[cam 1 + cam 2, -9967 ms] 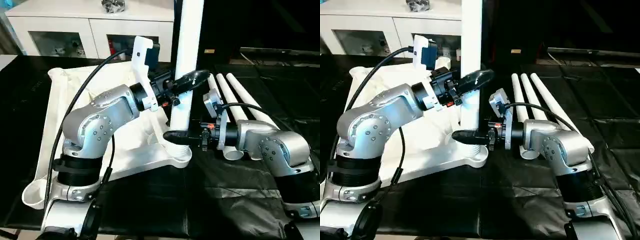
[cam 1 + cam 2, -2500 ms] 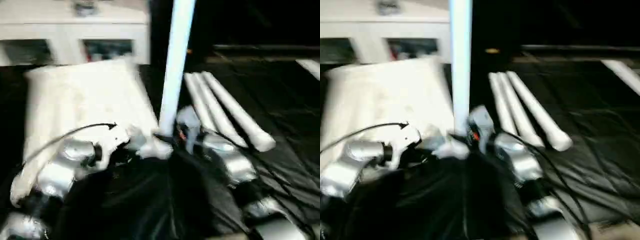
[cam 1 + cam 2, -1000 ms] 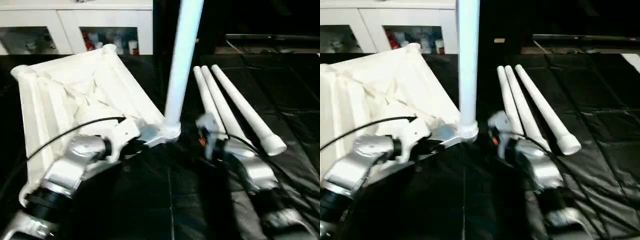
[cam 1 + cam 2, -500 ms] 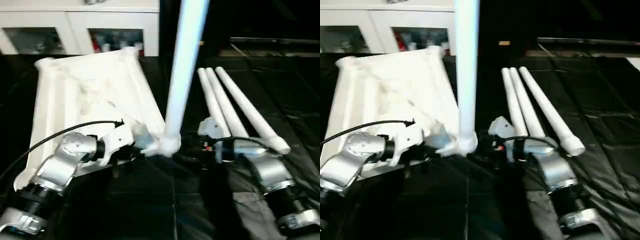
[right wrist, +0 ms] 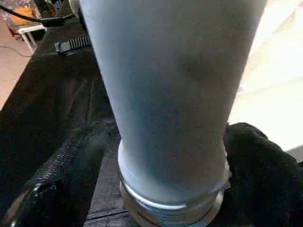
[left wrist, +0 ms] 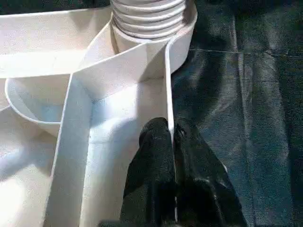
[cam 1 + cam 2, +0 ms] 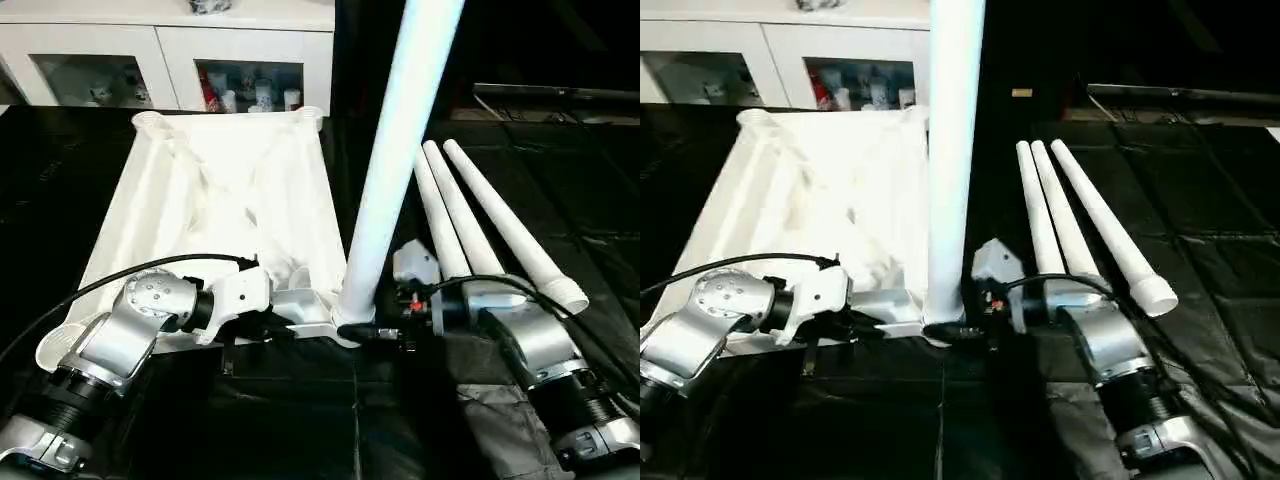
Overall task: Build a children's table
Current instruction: Rotate leg to tighten
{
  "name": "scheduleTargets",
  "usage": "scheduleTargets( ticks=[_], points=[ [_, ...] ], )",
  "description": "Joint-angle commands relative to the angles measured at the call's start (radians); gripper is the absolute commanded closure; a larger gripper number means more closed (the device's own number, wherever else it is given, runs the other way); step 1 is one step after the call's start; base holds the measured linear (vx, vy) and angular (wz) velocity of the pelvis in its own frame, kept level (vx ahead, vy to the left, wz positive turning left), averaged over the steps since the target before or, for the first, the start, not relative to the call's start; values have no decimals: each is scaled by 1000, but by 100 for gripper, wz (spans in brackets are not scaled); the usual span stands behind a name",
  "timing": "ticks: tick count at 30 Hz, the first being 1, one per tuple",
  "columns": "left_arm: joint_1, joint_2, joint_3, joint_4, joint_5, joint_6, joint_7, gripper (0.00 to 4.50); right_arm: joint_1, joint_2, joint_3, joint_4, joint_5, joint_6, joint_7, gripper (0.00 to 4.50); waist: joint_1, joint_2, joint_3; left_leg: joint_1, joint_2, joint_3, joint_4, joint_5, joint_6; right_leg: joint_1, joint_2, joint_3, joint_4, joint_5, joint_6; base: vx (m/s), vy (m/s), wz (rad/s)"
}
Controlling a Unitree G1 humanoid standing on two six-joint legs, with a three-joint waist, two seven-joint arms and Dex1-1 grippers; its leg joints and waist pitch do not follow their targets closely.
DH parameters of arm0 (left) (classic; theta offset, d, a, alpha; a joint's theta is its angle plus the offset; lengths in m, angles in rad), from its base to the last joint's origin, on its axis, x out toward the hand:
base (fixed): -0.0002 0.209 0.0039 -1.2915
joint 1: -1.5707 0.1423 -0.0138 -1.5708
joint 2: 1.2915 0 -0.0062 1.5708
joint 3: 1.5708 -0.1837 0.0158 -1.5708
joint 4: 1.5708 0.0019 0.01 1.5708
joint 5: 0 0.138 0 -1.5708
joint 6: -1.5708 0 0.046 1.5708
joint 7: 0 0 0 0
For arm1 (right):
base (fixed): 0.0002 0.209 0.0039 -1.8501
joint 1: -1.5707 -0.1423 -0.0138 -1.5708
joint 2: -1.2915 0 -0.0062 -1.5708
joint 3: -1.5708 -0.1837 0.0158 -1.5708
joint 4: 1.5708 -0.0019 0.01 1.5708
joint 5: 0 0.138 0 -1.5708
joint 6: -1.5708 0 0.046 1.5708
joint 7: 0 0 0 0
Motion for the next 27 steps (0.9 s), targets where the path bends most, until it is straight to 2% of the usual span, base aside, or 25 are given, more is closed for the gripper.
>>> scheduleTargets(
  ticks=[1,7,12,15,19,22,23,25,26,27],
  points=[
    [13,7,-63,1,36,-8,-47,450,-25,-8,12,16,-1,14,23,72,-1,11,-77,10,113,-49,-70,-113,40,52,-120,72,-63,-117,-252,0,0,0],
    [12,7,-65,0,37,-7,-48,450,-28,-9,14,24,8,33,34,127,1,10,-79,7,112,-48,-66,-80,59,53,-118,70,-57,-69,-259,0,0,0],
    [18,1,-60,-4,21,12,-50,450,-23,-8,17,29,19,58,54,163,1,11,-75,7,112,-49,-67,-99,58,53,-119,70,-61,-98,-256,0,0,0],
    [20,-2,-57,-6,16,20,-47,450,-17,-5,17,32,23,65,59,170,0,11,-74,8,112,-50,-69,-111,49,52,-118,70,-63,-127,-249,0,0,0],
    [23,-8,-47,-9,10,38,-31,450,-5,7,14,28,30,74,46,172,0,11,-74,8,112,-50,-68,-110,48,52,-119,70,-63,-121,-248,0,0,0],
    [22,-31,-20,-15,3,91,25,450,8,43,-4,32,20,87,-37,172,-2,12,-73,8,113,-49,-69,-113,48,50,-119,71,-64,-123,-250,0,0,0],
    [22,-38,-12,-19,2,108,43,450,9,58,-10,39,8,82,-78,173,-4,15,-68,8,113,-51,-72,-136,40,49,-121,71,-69,-166,-244,0,0,0],
    [27,-93,37,-57,-21,209,149,450,4,146,-41,87,-34,96,-283,173,-12,22,-59,12,112,-55,-78,-195,6,45,-123,73,-80,-275,-230,0,0,0],
    [28,-104,45,-64,-24,224,168,450,3,162,-47,95,-38,102,-318,173,-23,16,-56,15,108,-61,-82,-246,-16,48,-126,70,-93,-380,-205,0,0,0],
    [34,-151,74,-110,-32,312,253,450,-4,241,-80,126,-34,135,-449,173,-33,15,-58,10,109,-65,-84,-247,-30,54,-130,71,-91,-413,-190,-53,4,-13]
  ],
)
